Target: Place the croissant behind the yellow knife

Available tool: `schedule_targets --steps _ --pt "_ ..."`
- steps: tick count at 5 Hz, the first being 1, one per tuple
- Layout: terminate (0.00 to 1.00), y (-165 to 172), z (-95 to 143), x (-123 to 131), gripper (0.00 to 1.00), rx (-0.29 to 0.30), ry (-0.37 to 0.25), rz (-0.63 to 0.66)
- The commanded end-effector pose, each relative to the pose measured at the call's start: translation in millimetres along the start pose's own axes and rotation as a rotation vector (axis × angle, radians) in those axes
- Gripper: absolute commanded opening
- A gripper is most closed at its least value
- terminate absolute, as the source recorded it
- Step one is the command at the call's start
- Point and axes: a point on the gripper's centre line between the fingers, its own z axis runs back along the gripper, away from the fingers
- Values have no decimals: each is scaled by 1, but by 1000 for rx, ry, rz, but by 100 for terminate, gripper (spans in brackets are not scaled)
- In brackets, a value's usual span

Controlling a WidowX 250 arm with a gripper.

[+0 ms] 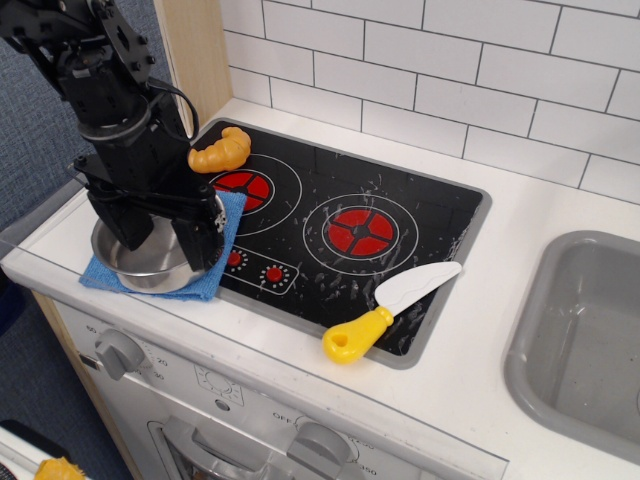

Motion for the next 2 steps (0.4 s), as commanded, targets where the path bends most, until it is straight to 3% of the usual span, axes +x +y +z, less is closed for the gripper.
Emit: schedule_targets --steps 1,2 --pt "0 0 0 0 100 0 0 0" --pt "0 17 14 32 100 -20 -46 41"
